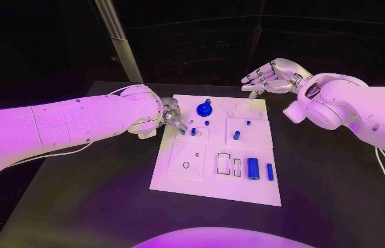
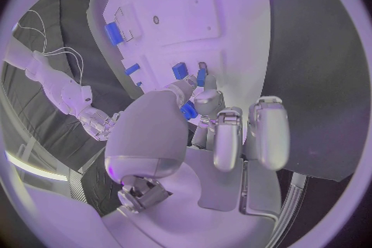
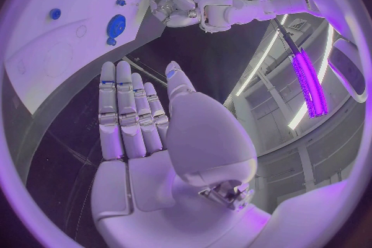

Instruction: Assemble the parts on the task board

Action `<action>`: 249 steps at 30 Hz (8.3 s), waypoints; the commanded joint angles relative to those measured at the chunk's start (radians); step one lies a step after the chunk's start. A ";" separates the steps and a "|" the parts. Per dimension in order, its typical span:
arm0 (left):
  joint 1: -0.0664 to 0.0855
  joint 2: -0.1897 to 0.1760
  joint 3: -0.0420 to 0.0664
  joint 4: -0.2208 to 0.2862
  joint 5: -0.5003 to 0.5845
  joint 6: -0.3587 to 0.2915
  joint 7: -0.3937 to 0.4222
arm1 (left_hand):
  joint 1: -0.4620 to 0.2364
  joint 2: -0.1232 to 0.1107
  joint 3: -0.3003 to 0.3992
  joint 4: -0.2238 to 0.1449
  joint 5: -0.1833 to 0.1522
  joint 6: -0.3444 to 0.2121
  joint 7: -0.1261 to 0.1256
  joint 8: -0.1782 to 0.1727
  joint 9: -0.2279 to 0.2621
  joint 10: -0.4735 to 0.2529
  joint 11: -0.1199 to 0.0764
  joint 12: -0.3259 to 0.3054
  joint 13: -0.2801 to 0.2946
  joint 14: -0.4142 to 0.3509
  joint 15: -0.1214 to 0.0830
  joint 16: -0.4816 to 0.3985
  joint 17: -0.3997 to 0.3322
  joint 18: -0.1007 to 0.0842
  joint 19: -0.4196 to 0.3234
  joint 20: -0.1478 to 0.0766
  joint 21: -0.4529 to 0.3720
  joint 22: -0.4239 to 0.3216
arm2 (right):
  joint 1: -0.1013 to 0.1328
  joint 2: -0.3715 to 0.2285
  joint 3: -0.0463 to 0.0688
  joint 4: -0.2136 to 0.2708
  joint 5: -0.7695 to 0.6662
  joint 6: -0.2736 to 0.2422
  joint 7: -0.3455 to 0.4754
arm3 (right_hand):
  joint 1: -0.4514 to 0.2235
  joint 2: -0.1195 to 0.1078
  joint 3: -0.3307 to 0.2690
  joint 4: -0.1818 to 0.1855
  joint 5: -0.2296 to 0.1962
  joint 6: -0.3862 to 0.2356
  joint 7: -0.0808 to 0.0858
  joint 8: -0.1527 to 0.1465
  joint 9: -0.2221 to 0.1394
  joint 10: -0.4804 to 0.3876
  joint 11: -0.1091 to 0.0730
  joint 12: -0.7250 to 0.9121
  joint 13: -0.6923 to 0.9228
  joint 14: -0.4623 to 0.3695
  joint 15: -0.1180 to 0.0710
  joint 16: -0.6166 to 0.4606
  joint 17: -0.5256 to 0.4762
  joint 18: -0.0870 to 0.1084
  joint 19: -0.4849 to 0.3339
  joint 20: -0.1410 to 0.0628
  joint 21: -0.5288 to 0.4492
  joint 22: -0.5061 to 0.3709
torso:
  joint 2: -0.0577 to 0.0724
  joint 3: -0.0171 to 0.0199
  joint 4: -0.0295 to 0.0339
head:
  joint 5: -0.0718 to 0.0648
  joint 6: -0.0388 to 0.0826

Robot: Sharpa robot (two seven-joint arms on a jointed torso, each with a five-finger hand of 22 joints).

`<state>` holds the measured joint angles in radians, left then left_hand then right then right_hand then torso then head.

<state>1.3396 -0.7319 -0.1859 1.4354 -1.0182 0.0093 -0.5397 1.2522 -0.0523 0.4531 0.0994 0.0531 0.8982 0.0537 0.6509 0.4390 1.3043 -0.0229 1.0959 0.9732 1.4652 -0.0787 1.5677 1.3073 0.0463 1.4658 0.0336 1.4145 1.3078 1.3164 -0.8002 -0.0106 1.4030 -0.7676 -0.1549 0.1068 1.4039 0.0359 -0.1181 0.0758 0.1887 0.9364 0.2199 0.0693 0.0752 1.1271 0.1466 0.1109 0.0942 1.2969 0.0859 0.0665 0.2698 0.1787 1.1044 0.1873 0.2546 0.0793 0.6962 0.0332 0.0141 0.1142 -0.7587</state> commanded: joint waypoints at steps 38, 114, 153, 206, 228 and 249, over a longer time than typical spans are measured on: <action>-0.008 -0.004 -0.001 0.016 -0.038 0.056 -0.029 | -0.005 0.008 0.090 -0.075 0.000 -0.002 -0.006 0.011 0.005 0.005 -0.003 0.000 -0.006 0.106 -0.004 0.003 0.263 0.001 0.029 -0.009 0.003 0.063 | 0.001 0.003 0.001 -0.002 0.000 0.012 0.011 | -0.006 0.005 -0.003 -0.001 0.006 -0.010 0.000 -0.003 -0.001 -0.008 0.003 0.005 -0.001 -0.007 0.000 -0.003 -0.001 0.005 0.003 0.005 -0.003 -0.001 | 0.000 0.0008 -0.0007 | 0.001 -0.003; -0.006 0.022 -0.010 -0.034 -0.038 0.020 -0.030 | -0.248 -0.093 -0.188 0.118 0.000 0.010 -0.006 0.021 0.010 -0.016 0.000 -0.011 -0.032 0.106 -0.006 0.003 0.263 0.002 0.030 -0.010 -0.007 0.062 | 0.001 0.000 0.001 -0.002 0.000 0.010 0.010 | -0.010 0.005 -0.008 -0.002 0.006 -0.014 0.002 -0.003 -0.001 -0.015 0.005 0.008 -0.006 -0.011 0.002 -0.004 -0.006 0.005 0.004 0.007 -0.012 -0.005 | 0.000 0.0004 0.0001 | -0.010 -0.001; -0.017 0.093 -0.013 -0.113 -0.211 -0.274 0.630 | 0.204 -0.102 -0.181 -0.028 0.000 -0.058 0.103 -0.320 -0.298 -0.445 0.126 -0.635 -0.724 -0.243 0.098 -0.612 -0.502 0.136 -0.277 0.086 -0.826 -0.718 | 0.001 0.009 0.001 -0.011 0.000 0.012 0.012 | -0.011 0.006 -0.008 -0.002 0.006 -0.016 0.003 -0.003 -0.001 -0.018 0.006 0.009 -0.007 -0.013 0.003 -0.004 -0.008 0.004 0.004 0.008 -0.014 -0.006 | 0.001 0.0008 -0.0012 | -0.025 0.012; -0.056 0.222 -0.013 -0.255 -0.401 -0.140 0.547 | 0.186 -0.076 -0.078 -0.069 0.001 0.125 0.077 -0.450 -0.370 -0.271 0.100 -0.768 -0.909 0.017 0.071 -0.188 -0.131 0.064 -0.034 0.057 -0.331 -0.244 | 0.001 0.022 0.001 -0.014 -0.001 0.015 0.014 | -0.011 0.006 -0.008 -0.003 0.006 -0.016 0.003 -0.003 -0.001 -0.018 0.006 0.009 -0.007 -0.013 0.003 -0.004 -0.008 0.004 0.004 0.008 -0.015 -0.007 | 0.000 0.0012 0.0006 | -0.032 0.005; -0.056 0.218 -0.013 -0.251 -0.421 -0.173 0.538 | 0.179 -0.061 0.011 -0.099 -0.001 0.189 0.072 -0.457 -0.363 -0.184 0.086 -0.801 -0.904 0.023 0.059 -0.178 -0.133 0.050 -0.018 0.047 -0.255 -0.160 | 0.001 0.023 0.001 -0.015 -0.001 0.015 0.016 | -0.011 0.006 -0.008 -0.003 0.006 -0.016 0.003 -0.003 -0.001 -0.018 0.006 0.009 -0.007 -0.013 0.003 -0.004 -0.008 0.004 0.004 0.008 -0.015 -0.007 | -0.001 0.0002 0.0008 | -0.031 0.006; -0.052 0.124 0.037 -0.146 -0.387 -0.228 0.543 | 0.162 -0.069 0.021 -0.104 -0.001 0.205 0.072 -0.461 -0.361 -0.164 0.084 -0.817 -0.903 0.024 0.058 -0.177 -0.136 0.047 -0.014 0.045 -0.237 -0.141 | 0.001 0.021 0.001 -0.017 -0.001 0.013 0.020 | -0.009 0.009 -0.007 -0.005 0.007 -0.016 0.003 -0.002 0.000 -0.019 0.006 0.011 -0.009 -0.014 0.003 -0.003 -0.010 0.005 0.005 0.008 -0.018 -0.008 | -0.002 0.0008 0.0039 | -0.029 0.014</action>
<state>1.2861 -0.6001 -0.1505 1.2820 -1.4242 -0.2096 0.0084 1.4250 -0.1225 0.4695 -0.0056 0.0535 1.0973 0.1266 0.1935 0.0767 1.1315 0.0606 0.2825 0.0699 1.4668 -0.0125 1.3856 1.1731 0.1082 1.4458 0.0790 1.1705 1.1662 1.3158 -0.7788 -0.0107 1.3853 -0.7680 -0.1451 0.1141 1.4001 0.0398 -0.1208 0.0730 0.1922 0.9262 0.2238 0.0693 0.0752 1.1129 0.1536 0.1159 0.0866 1.2898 0.0856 0.0665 0.2609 0.1787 1.1067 0.1896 0.2399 0.0723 0.6946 0.0339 0.0166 0.0853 -0.7451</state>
